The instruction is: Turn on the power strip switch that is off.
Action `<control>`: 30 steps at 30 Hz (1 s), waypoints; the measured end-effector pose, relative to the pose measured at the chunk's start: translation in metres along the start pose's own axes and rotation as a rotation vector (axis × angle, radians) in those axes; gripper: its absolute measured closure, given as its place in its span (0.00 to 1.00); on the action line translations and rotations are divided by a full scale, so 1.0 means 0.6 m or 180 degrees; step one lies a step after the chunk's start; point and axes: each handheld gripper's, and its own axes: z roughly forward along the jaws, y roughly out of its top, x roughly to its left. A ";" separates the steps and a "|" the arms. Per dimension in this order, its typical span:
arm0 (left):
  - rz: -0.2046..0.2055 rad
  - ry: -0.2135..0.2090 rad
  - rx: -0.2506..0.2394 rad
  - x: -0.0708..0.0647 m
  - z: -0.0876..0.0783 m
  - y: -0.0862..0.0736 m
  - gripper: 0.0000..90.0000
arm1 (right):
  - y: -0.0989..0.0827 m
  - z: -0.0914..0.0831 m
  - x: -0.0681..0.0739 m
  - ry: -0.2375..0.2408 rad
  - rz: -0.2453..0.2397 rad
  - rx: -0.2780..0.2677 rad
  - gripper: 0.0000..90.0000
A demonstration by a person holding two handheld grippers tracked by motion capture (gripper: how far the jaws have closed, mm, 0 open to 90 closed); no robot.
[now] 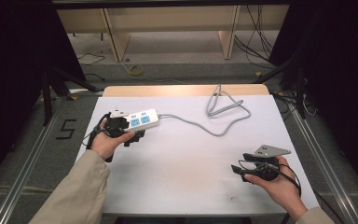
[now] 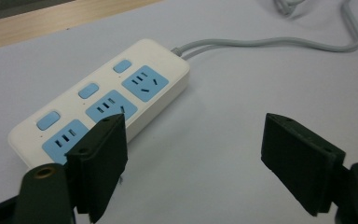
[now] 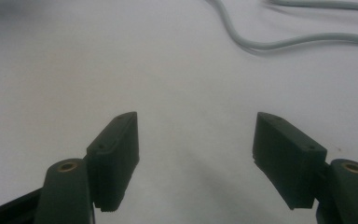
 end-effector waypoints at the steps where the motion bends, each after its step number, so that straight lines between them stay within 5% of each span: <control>1: 0.0022 -0.0020 -0.0009 -0.003 -0.003 -0.002 0.24 | 0.000 0.000 0.000 -0.0001 0.0000 0.0001 0.36; 11: 0.0269 -0.0234 -0.0244 -0.046 -0.023 -0.033 0.19 | -0.001 0.000 -0.001 0.0000 -0.0002 0.0004 0.35; 20: 0.0419 -0.0370 -0.0216 -0.081 -0.044 -0.079 0.18 | -0.001 0.000 0.000 0.0004 -0.0006 -0.0001 0.35; 30: 0.0473 -0.0251 -0.0224 -0.073 -0.073 -0.130 0.18 | 0.000 0.000 0.001 0.0004 0.0005 -0.0003 0.35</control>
